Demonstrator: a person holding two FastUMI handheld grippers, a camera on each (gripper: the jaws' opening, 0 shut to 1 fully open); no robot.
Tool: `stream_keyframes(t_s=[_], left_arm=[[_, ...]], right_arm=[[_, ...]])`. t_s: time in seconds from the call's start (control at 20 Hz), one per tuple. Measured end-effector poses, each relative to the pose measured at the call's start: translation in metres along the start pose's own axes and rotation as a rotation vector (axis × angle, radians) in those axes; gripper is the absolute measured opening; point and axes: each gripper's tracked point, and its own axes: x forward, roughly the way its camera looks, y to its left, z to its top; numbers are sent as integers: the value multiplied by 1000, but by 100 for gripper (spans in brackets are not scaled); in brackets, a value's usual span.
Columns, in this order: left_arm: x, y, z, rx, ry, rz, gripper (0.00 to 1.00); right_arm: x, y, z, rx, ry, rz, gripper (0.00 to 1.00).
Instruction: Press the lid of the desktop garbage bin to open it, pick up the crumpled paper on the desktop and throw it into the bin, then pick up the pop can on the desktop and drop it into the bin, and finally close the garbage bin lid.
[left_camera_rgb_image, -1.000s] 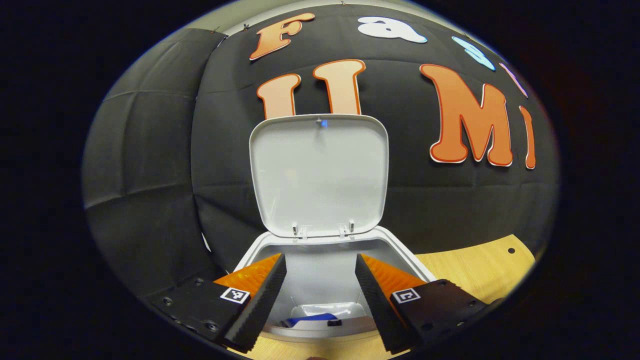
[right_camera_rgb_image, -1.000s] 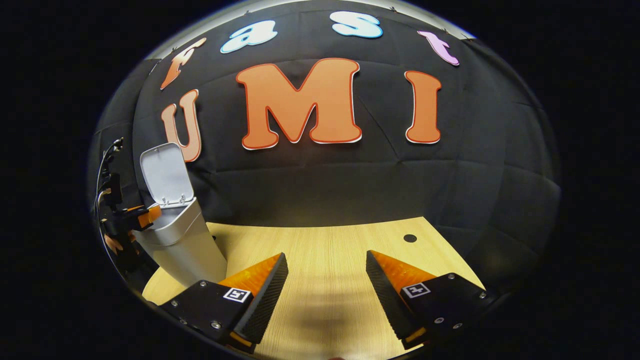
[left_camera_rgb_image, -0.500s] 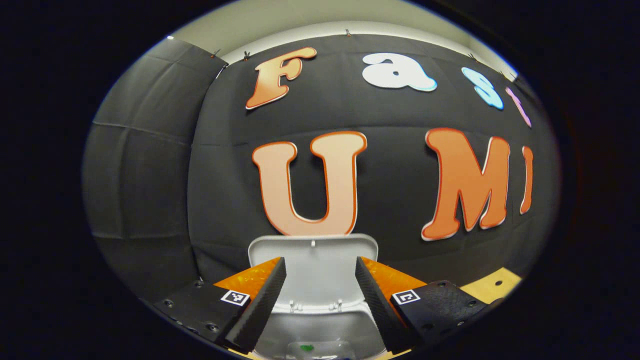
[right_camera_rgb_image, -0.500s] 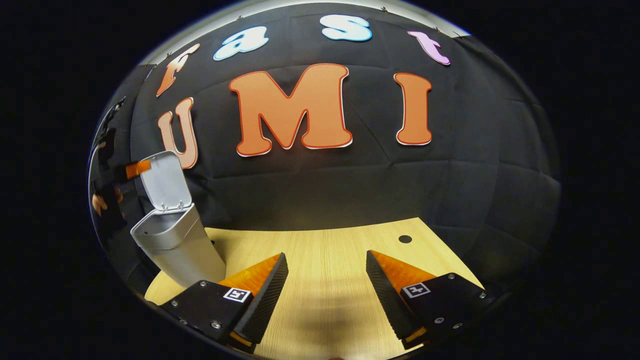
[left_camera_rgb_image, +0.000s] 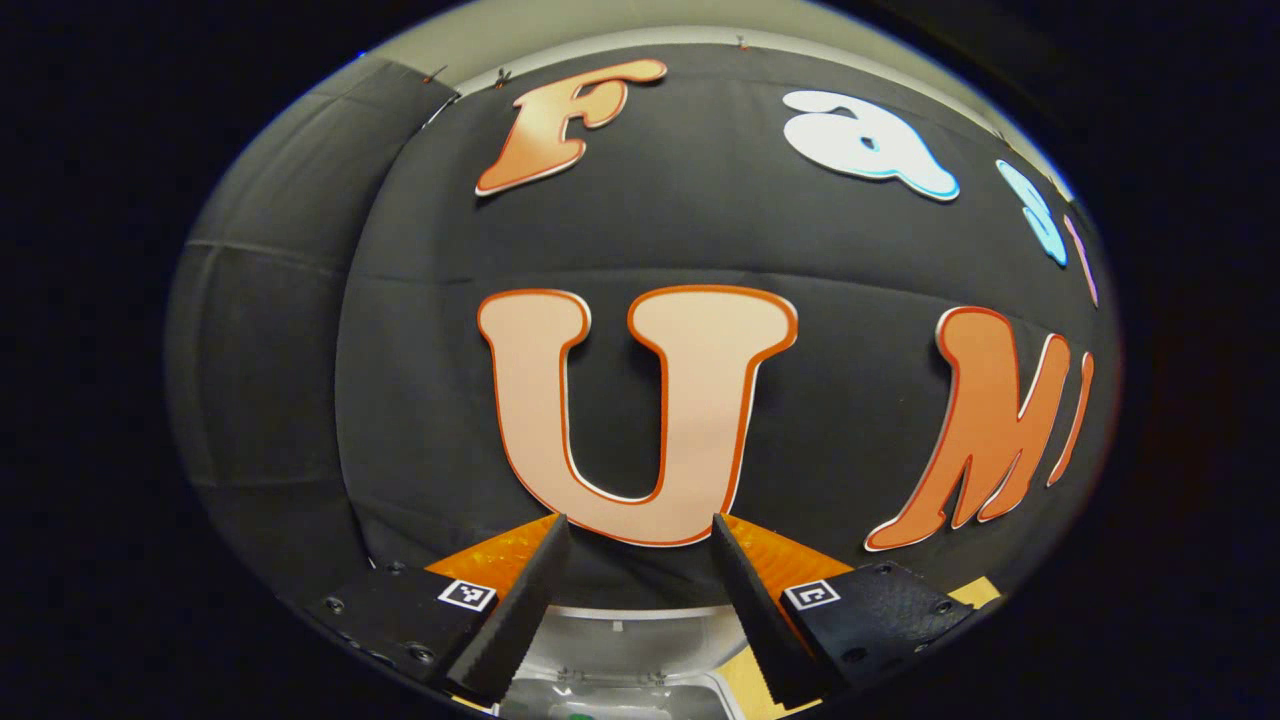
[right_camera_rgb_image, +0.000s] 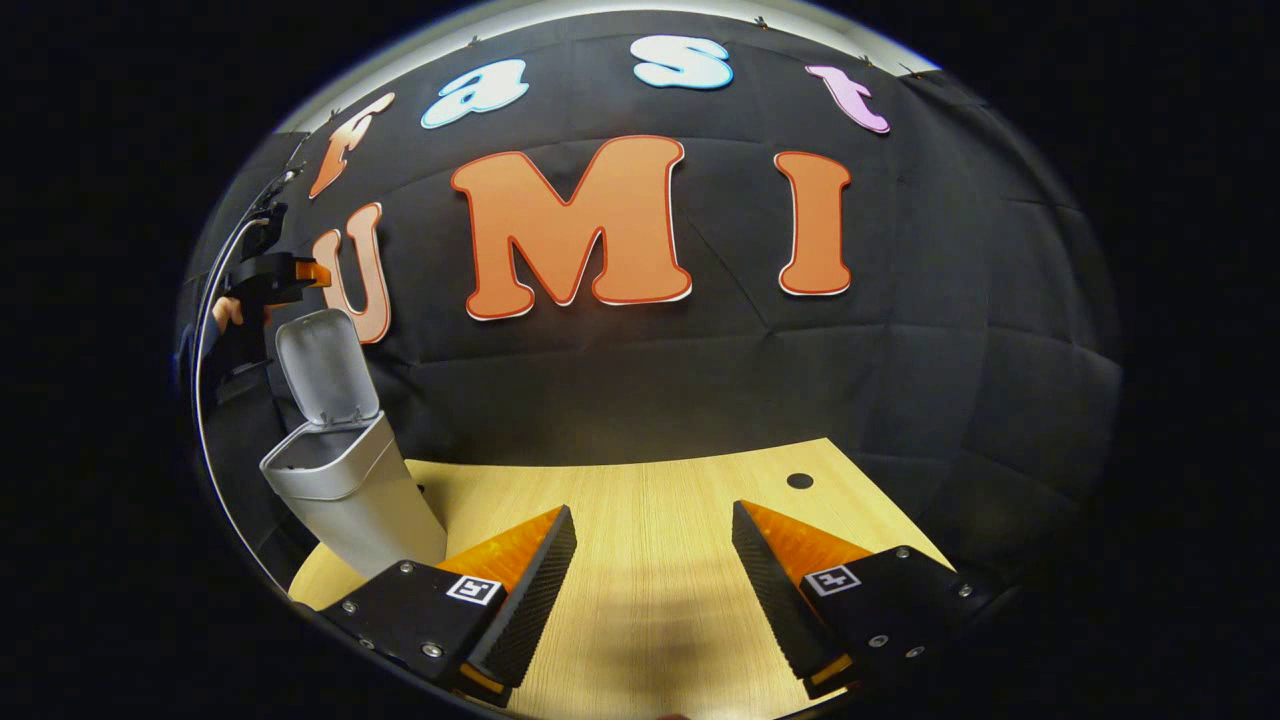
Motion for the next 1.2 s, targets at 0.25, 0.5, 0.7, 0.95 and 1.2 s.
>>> stream_keyframes(t_s=[0.25,0.5,0.7,0.95,1.2], left_arm=[[5,4,-39,58,141,-6,88],[-34,-7,-53,55,202,-76,93],[-97,-12,-93,52,225,-119,93],[-151,-17,-176,101,338,-106,92],[-171,-17,-222,54,439,-76,97]], right_arm=[[-1,-2,-3,7,15,-4,94],[-1,6,-3,3,8,12,94],[1,13,-3,2,-2,26,94],[6,22,-12,-1,27,51,94],[3,31,-7,-48,2,69,94]])
